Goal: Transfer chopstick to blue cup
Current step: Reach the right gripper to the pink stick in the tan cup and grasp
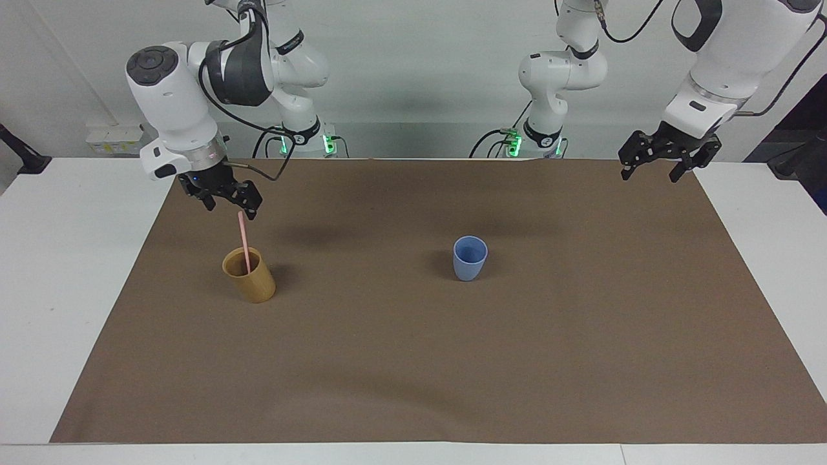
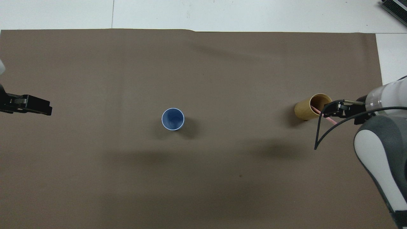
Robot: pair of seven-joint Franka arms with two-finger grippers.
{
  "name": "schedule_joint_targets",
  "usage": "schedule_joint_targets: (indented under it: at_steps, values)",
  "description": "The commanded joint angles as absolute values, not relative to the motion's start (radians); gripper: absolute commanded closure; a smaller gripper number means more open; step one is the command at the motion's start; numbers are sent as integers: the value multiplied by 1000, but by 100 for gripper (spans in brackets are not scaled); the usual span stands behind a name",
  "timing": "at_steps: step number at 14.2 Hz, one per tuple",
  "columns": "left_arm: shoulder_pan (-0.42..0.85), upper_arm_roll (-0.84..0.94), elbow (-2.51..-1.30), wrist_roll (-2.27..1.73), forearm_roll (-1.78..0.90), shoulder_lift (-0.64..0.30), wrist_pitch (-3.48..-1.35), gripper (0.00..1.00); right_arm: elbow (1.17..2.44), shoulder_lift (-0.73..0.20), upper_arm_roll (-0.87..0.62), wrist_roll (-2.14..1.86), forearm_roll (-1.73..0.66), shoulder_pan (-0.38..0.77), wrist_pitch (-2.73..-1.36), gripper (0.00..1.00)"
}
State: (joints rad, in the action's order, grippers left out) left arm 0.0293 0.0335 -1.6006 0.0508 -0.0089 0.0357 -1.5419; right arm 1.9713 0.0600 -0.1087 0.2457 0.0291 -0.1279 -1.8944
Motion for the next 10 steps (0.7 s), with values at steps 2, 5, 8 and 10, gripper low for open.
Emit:
schedule_joint_targets:
  at_steps: [2, 5, 8, 10]
  values:
    - [9, 43, -1580, 61, 5, 38, -1497, 0, 2082, 117, -115, 207, 20, -149, -1974, 0]
    - [-52, 63, -1582, 64, -3, 44, -1502, 0, 2088, 117, -115, 184, 20, -149, -1980, 24]
    - [-49, 55, -1583, 64, -11, 57, -1503, 0, 2088, 115, -115, 163, 20, -152, -1996, 61]
    - [-46, 55, -1583, 64, -11, 58, -1503, 0, 2088, 115, -117, 163, 20, -156, -1999, 78]
